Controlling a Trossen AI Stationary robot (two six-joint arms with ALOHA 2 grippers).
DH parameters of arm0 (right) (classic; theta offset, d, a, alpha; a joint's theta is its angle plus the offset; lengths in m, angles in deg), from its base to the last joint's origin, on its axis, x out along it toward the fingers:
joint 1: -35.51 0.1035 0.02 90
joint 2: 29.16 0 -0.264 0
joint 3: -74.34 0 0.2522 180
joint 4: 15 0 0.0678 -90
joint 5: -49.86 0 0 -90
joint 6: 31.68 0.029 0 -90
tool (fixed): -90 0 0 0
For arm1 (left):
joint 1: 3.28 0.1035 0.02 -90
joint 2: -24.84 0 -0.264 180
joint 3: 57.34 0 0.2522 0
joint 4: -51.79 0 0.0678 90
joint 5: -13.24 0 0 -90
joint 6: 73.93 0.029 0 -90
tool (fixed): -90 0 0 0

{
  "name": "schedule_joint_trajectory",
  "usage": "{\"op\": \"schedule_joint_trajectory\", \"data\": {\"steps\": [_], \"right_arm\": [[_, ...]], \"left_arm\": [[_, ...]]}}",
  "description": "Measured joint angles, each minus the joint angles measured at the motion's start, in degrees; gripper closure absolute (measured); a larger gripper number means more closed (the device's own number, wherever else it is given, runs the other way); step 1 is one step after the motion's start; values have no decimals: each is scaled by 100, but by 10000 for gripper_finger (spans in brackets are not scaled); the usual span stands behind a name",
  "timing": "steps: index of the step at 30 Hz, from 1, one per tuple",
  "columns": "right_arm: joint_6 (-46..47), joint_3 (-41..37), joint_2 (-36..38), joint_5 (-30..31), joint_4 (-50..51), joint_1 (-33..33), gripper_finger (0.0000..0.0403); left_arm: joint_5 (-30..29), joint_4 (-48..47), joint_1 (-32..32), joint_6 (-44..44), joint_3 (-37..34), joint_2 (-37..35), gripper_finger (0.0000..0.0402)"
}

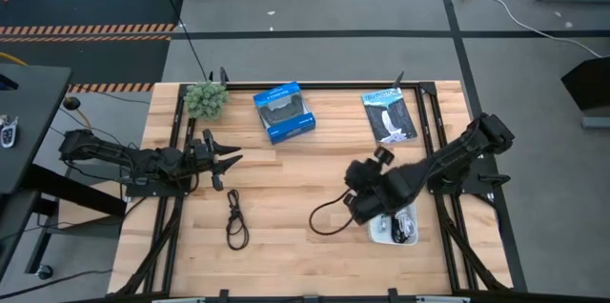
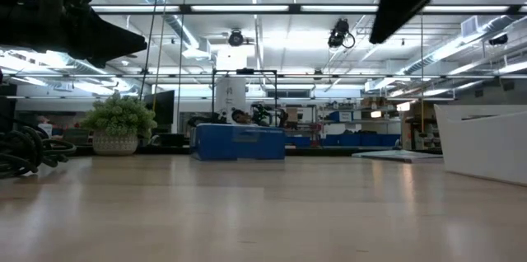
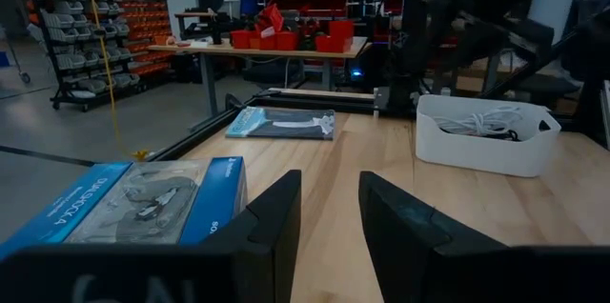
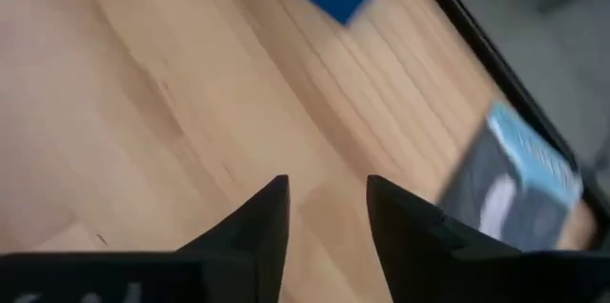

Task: Pick and place USB-C Cables
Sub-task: Put the black charger cable into the white bin

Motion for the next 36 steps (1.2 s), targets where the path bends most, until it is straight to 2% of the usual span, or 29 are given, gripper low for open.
{"op": "schedule_joint_trajectory", "data": {"steps": [4, 9, 16, 19, 25, 27, 32, 36], "right_arm": [[-1475, -226, 328, 138, -1041, -346, 278], [-3098, -940, 928, 98, -2967, -799, 302], [-4323, -2483, 1821, -975, -5620, -1135, 324], [-4633, -2846, 2230, -1385, -6063, -1273, 327], [-4803, -2927, 3103, -2117, -6282, -1316, 328], [-4943, -2929, 3359, -2243, -6283, -1216, 328], [-5641, -2931, 3777, -2161, -6706, -1006, 328], [-6094, -2931, 3886, -2149, -7145, -869, 328]], "left_arm": [[0, 2, 2, 0, 0, -2, 285], [0, 2, 2, -1, 0, -2, 285], [0, 1, 2, 0, 1, -1, 285], [0, 2, 1, -1, 1, -2, 285], [0, 85, 2, -38, 2, -1, 285], [23, 120, -9, -525, 0, -1, 285], [156, 221, -6, -2969, 0, -1, 285], [170, 217, -5, -4390, 0, -2, 285]]}}
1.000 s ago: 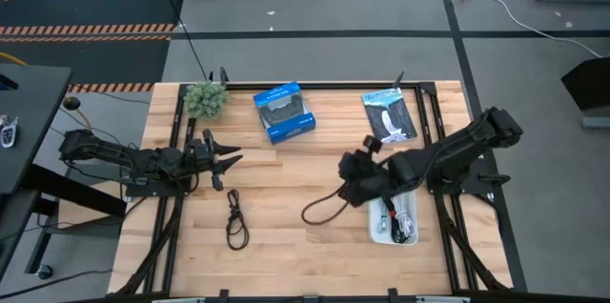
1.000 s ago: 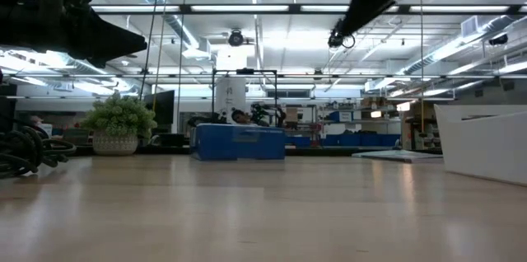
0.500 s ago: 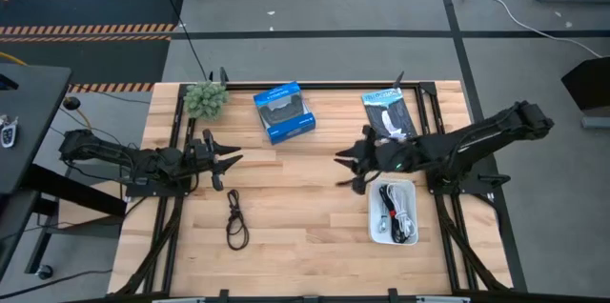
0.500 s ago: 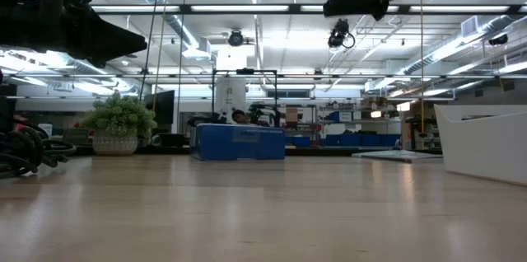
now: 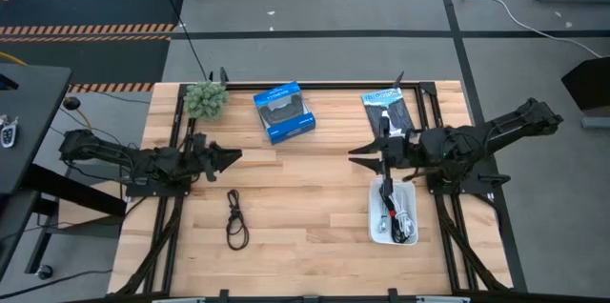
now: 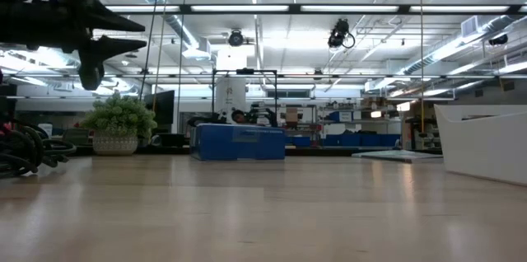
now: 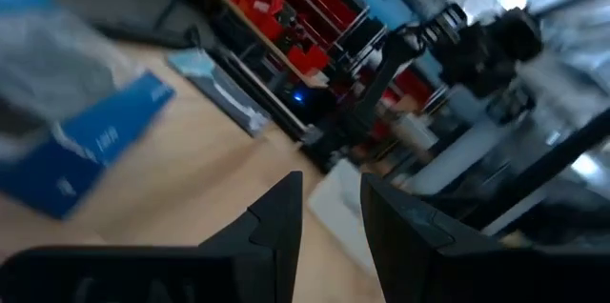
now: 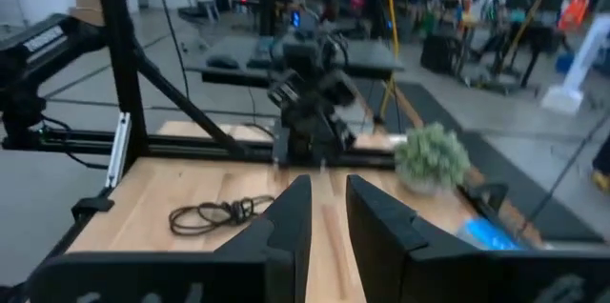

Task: Pick and place USB-C Cables
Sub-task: Put the black charger cable into the white bin

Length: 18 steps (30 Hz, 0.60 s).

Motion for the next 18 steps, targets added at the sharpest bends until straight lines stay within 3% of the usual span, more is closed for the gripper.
{"op": "schedule_joint_trajectory", "data": {"steps": [7, 11, 18], "right_arm": [[-772, -2, -3, 15, -61, 74, 328], [-1280, -2, -1, 241, -62, 39, 328], [-1984, -2, -1, 1225, -38, -66, 328]], "left_arm": [[220, -38, 3, -1517, 0, 9, 285], [741, 97, -97, -1487, 147, 313, 285], [832, -277, -476, -879, 1416, 1667, 285]]}}
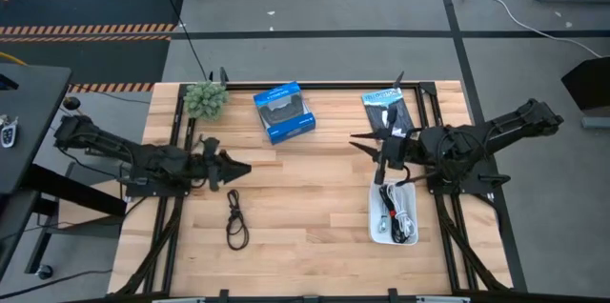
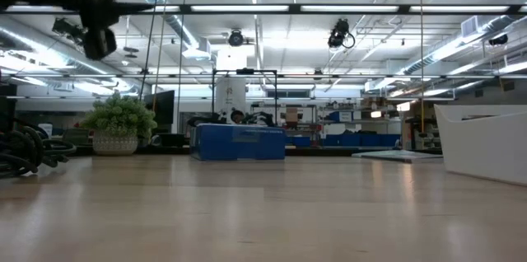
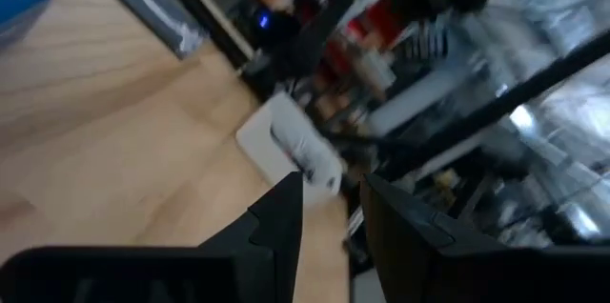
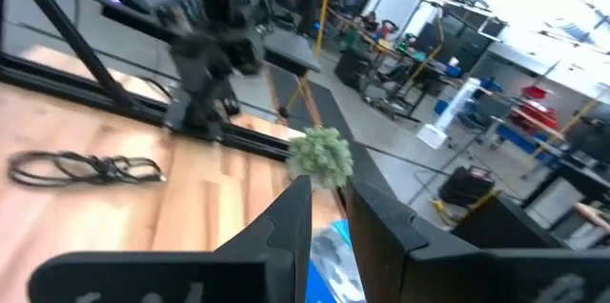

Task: Pick and place USB-C Cables
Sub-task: Put the black charger cable into the white bin

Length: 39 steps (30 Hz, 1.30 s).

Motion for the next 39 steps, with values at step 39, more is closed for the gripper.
{"op": "schedule_joint_trajectory", "data": {"steps": [39], "right_arm": [[303, 0, -2, -336, 129, -350, 328]], "left_arm": [[2619, -6055, -1697, -4483, 3279, 4617, 239]]}}
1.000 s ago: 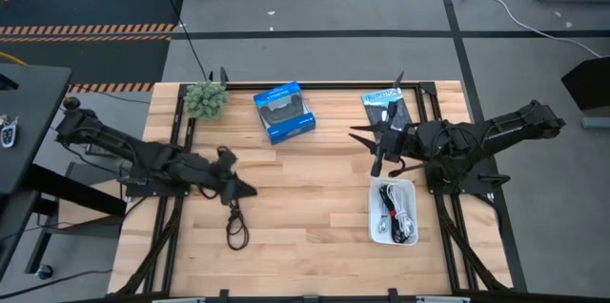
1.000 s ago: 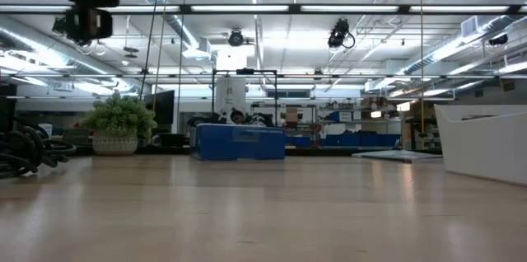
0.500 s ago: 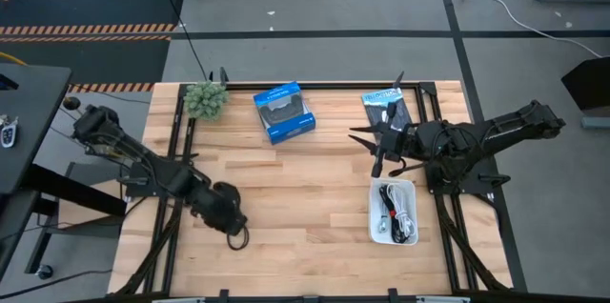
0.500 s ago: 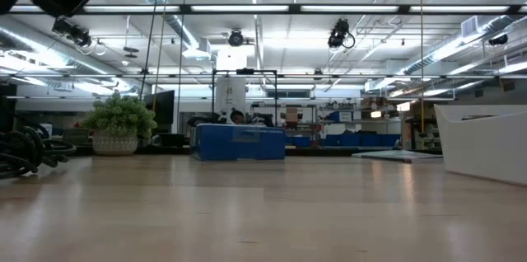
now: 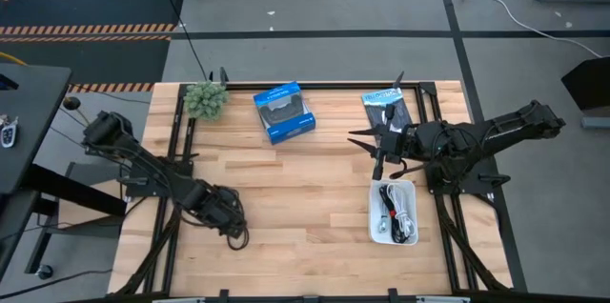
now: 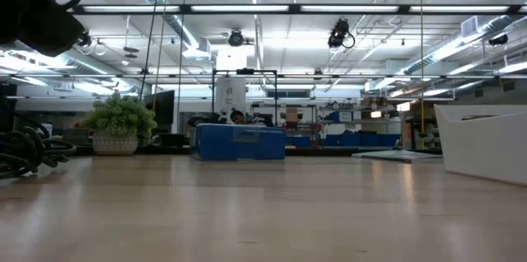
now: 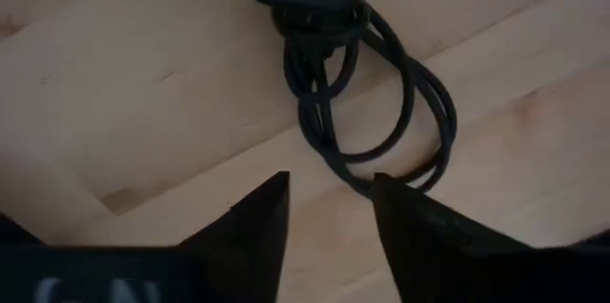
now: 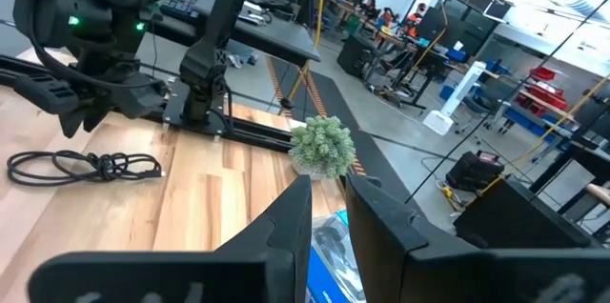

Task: Pick and place USB-C Cables
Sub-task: Put the black charger cable into the white bin

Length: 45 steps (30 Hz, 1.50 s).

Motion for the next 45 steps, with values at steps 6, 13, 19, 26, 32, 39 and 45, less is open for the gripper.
{"op": "schedule_joint_trajectory", "data": {"steps": [6, 13, 19, 26, 32, 39, 45], "right_arm": [[2, 0, 0, 0, -2, 0, 328], [0, 0, -2, 0, 13, 0, 328], [0, 0, -2, 1, 17, 0, 328], [0, 0, -2, -13, 26, 0, 328], [0, 0, -2, -22, 26, 0, 328], [-5, 0, -2, -23, 26, 0, 328], [-20, 0, -2, -24, 26, 0, 328]], "left_arm": [[-278, 82, 19, -170, 0, 30, 163], [-880, 38, 8, -1019, 0, 28, 121], [-1008, 47, 8, -1254, 2, 61, 125], [-1394, 217, -57, -1351, 0, 534, 127], [-1280, 428, -44, -1186, 0, 971, 127], [-1220, 536, -48, -1003, 2, 1114, 162], [-855, 530, -44, -614, 2, 1122, 239]]}}
